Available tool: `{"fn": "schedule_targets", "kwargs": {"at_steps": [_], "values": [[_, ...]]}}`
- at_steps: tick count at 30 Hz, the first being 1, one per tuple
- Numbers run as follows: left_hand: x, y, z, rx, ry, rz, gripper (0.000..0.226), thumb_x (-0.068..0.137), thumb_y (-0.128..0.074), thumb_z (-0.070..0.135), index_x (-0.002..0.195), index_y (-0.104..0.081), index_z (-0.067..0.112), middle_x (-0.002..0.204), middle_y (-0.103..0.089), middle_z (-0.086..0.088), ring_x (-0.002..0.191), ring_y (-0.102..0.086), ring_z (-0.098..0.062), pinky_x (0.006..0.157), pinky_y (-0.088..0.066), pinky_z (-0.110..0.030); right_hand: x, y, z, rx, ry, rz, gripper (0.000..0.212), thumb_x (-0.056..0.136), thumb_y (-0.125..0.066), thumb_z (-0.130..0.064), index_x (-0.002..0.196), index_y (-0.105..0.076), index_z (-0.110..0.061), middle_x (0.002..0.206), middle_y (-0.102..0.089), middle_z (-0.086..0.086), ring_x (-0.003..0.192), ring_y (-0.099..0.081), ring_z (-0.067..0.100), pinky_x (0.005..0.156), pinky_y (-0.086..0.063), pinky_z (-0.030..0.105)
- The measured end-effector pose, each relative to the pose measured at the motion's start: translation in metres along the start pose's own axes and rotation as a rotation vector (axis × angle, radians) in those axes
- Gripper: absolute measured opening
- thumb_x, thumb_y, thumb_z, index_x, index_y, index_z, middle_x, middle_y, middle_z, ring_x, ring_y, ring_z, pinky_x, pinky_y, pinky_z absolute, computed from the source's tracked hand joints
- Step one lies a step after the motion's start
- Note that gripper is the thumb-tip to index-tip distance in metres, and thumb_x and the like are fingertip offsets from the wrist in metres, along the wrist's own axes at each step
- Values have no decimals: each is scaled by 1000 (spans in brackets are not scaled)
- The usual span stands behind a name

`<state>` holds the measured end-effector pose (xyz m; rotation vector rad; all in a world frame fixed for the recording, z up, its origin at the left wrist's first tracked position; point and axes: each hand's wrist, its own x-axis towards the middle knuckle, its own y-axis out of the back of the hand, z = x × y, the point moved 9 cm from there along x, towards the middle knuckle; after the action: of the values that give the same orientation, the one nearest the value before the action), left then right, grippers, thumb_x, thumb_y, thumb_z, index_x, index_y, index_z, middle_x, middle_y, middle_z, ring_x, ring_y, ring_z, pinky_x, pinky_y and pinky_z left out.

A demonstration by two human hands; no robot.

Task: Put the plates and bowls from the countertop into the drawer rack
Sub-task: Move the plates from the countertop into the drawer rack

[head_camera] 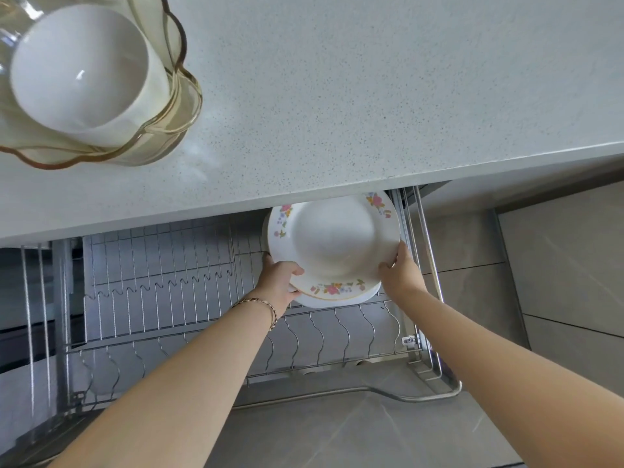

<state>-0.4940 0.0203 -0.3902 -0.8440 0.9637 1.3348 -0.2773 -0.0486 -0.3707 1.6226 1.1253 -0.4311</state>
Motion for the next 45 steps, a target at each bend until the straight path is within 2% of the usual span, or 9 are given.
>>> {"fn": "schedule_targets", "kwargs": {"at_steps": [3,5,7,11,13,17,25,29,45], "values": [[-10,11,-1,344,19,81,26,91,-46,10,116,-37,8,107,-54,-12,83,-54,-23,64,-43,-31,-9,3,-5,-196,-16,-76,41,91,-36,-2,132,-34,-3,115,-58,19,89,-55,34,62,-43,31],[-23,15,5,710,-36,120,31,95,-41,18,118,-39,-2,96,-57,-13,70,-54,-21,54,-35,-25,-19,7,-13,-303,-13,-149,38,92,-38,-4,129,-42,3,125,-55,23,110,-55,36,85,-46,35],[-41,0,19,990,-158,13,27,93,-40,19,112,-46,1,79,-50,-6,58,-46,-16,50,-31,-22,-30,23,-23,-362,8,-176,34,91,-41,-7,124,-49,3,124,-56,21,106,-56,34,85,-45,33],[-113,-51,62,1278,-393,-180,24,92,-39,16,110,-54,17,103,-48,2,88,-52,-18,65,-37,-19,-63,79,-40,-493,114,-208,41,90,-43,-15,129,-51,-7,134,-53,11,117,-54,28,96,-45,33],[-156,-80,88,1284,-482,-207,28,94,-38,19,118,-54,18,104,-46,4,89,-49,-16,58,-34,-15,-85,118,-45,-568,156,-225,44,91,-44,-19,134,-48,-9,139,-50,9,127,-49,26,105,-41,34],[-228,-149,130,1247,-647,-212,16,90,-37,12,81,-45,23,80,-44,-2,76,-40,-18,60,-31,-27,-122,212,-50,-693,237,-164,44,97,-40,-26,138,-43,-9,143,-45,8,131,-43,25,108,-36,33],[-334,-292,176,1083,-814,-81,17,87,-41,9,88,-55,19,83,-54,-5,76,-47,-20,73,-42,-27,-130,399,-55,-713,407,65,39,96,-37,-28,134,-46,-19,140,-48,1,127,-47,22,103,-39,31],[-360,-348,187,922,-719,-59,13,86,-39,7,83,-51,11,84,-59,-11,74,-51,-23,55,-35,-24,-128,476,-57,-650,450,113,37,95,-40,-27,130,-50,-20,137,-51,0,123,-50,23,101,-41,32],[-331,-414,285,594,-607,51,20,91,-38,9,76,-49,18,71,-52,-2,58,-54,-14,58,-37,-22,-49,613,-119,-489,498,237,33,92,-42,-20,116,-61,-9,122,-62,9,111,-59,28,91,-47,35]]}}
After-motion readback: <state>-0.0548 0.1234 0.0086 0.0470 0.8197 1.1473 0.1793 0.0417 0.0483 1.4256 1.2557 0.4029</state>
